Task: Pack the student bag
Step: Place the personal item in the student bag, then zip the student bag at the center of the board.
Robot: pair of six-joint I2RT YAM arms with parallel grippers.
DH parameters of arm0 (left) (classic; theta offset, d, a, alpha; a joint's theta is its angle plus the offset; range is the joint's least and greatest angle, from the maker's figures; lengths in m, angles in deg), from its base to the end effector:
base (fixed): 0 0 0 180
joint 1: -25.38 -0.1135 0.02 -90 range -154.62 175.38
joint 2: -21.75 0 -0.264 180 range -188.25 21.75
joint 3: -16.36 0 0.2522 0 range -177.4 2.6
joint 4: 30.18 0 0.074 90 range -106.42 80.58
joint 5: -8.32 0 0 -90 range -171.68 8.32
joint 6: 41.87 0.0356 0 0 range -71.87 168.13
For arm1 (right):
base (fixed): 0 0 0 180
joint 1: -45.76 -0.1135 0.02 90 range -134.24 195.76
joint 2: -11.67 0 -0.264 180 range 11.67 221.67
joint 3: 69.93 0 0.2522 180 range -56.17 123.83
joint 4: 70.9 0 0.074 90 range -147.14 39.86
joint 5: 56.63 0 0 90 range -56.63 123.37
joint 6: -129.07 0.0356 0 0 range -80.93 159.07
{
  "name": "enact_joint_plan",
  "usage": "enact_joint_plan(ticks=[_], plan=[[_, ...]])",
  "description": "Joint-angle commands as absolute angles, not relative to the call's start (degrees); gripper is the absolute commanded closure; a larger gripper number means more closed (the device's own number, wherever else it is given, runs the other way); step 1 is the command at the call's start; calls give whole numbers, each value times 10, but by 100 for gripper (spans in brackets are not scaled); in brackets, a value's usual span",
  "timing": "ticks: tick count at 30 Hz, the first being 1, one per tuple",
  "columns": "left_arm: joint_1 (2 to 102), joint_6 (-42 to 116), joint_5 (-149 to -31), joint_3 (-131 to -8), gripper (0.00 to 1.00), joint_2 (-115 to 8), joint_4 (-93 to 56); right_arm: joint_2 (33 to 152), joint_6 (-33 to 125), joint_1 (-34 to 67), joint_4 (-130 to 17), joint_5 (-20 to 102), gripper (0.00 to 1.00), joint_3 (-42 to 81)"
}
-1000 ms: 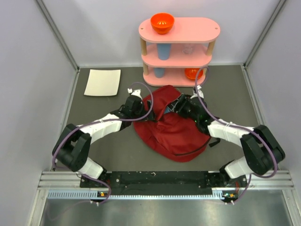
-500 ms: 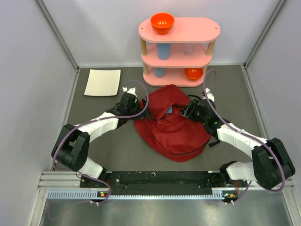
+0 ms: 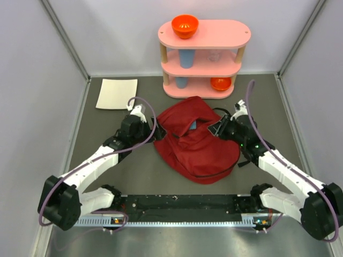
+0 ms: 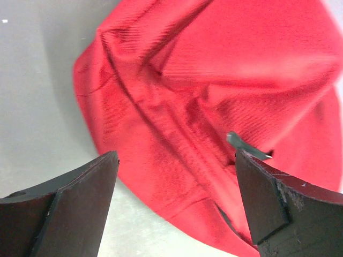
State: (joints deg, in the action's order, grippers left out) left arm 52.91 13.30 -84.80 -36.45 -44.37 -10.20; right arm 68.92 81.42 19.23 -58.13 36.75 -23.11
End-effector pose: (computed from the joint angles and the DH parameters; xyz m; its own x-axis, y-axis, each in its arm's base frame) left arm 0.2209 -0.1173 0.2367 -0.6862 -0.2855 -0.6691 0.1340 0.8545 -0.5019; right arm 0.2012 0.1028 0.2467 -0.5935 0.4553 -0.6636 -0.1279 0.7607 0.6363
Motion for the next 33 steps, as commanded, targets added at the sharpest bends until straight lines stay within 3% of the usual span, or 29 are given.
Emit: enact_joint_plan(ticks=[1,2,3,7,8,9,16,19,22,26,30,31,33], plan=[[529,95,-917,-348,7,-409,-154,725,807,187,-596,394,72,-174],[529,92,-922,-348,7,-406,-151,742,810,188,-591,387,53,-164],[529,88,-927,-346,8,-404,-150,757,816,190,-576,373,47,-134],[529,82,-934,-337,9,-390,-147,833,877,197,-649,419,45,-123],[529,81,-935,-335,10,-382,-147,843,908,196,-708,435,36,-127],[529,79,-936,-333,10,-378,-147,855,921,196,-723,435,34,-133],[530,78,-935,-327,11,-349,-131,894,985,198,-795,408,31,-156],[530,78,-934,-323,11,-351,-130,902,971,207,-772,407,44,-136],[530,76,-936,-323,11,-355,-131,895,960,207,-768,409,74,-140],[530,77,-937,-324,11,-360,-133,870,951,207,-758,408,99,-163],[530,82,-942,-325,11,-364,-132,831,940,206,-731,420,100,-181],[530,83,-942,-325,11,-366,-130,812,940,207,-720,424,92,-184],[530,87,-943,-323,10,-365,-129,789,934,207,-687,439,86,-189]])
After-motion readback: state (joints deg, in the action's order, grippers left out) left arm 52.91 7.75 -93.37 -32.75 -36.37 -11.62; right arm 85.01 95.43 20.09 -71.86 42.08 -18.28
